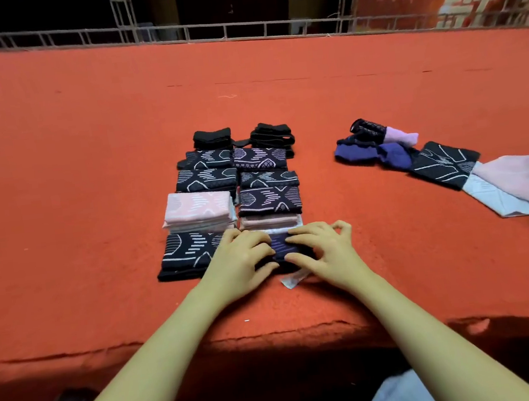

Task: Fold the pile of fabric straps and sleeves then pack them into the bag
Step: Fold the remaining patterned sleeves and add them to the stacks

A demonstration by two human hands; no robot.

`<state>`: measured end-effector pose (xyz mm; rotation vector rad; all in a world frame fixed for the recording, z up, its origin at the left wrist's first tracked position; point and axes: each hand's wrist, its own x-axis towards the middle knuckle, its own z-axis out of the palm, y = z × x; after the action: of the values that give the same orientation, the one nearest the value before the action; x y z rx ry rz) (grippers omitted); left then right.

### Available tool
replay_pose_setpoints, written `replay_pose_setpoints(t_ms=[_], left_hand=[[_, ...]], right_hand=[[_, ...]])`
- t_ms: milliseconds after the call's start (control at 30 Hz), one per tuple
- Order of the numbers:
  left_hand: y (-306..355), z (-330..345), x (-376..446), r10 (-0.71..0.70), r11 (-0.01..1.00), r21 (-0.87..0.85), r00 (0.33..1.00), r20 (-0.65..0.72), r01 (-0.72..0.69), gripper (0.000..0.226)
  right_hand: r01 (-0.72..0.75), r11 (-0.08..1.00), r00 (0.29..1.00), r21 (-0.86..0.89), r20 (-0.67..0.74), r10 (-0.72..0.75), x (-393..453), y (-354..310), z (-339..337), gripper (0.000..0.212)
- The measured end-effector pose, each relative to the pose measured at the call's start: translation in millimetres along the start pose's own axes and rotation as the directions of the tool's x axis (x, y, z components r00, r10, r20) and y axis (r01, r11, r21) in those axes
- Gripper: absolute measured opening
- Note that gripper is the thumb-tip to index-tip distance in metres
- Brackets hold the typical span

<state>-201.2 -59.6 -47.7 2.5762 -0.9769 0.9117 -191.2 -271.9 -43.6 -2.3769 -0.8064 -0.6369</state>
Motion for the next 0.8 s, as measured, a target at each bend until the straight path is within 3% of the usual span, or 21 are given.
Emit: replay_pose_setpoints(t_ms=[167, 233, 300, 367, 433, 533, 700, 800], left_hand=[[4.3, -3.3, -8.0, -0.05, 0.998, -0.038, 0.995, 0.086, 0.054, 0.032], [4.2, -2.2, -7.4, -0.101, 0.995, 0.021, 0.994, 0.05, 0.1, 0.031], [4.8, -0.5, -1.4, -0.199, 0.975, 0.106, 0.98, 0.021, 0.196, 0.031], [5.6, 2.3, 7.0, -0.287, 0.942, 0.18, 0.958, 0.0, 0.282, 0.032], [7.1, 5.9, 13.8, -0.32, 0.921, 0.234, 0.947, 0.0, 0.312, 0.032], [7.4, 13.8, 15.9, -0.287, 0.93, 0.222, 0.956, -0.06, 0.293, 0.008], [15.0, 20.3, 8.9, -0.334, 0.936, 0.045, 0.923, -0.19, 0.348, 0.02], [15.1, 22.1, 5.7, -0.35, 0.914, 0.167, 0.928, -0.13, 0.369, 0.027]], right_hand=[[-0.088, 0.996, 0.996, -0.017, 0.009, 0.088, -3.5, -3.7, 2.1, 0.044], [-0.134, 0.985, 0.99, -0.113, -0.055, 0.129, -3.9, -4.8, 7.4, 0.037], [-0.273, 0.942, 0.957, -0.196, -0.151, 0.246, 0.2, -6.8, 11.7, 0.027], [-0.426, 0.864, 0.905, -0.268, -0.113, 0.411, 5.3, -7.4, 14.5, 0.03], [-0.471, 0.805, 0.867, -0.361, -0.018, 0.499, 7.2, -6.1, 16.4, 0.043], [-0.463, 0.793, 0.852, -0.397, 0.049, 0.522, 4.5, -5.6, 18.3, 0.047], [-0.468, 0.842, 0.867, -0.268, 0.048, 0.497, 3.0, -7.0, 20.8, 0.035], [-0.449, 0.875, 0.89, -0.18, -0.003, 0.456, 2.6, -7.9, 23.1, 0.026]])
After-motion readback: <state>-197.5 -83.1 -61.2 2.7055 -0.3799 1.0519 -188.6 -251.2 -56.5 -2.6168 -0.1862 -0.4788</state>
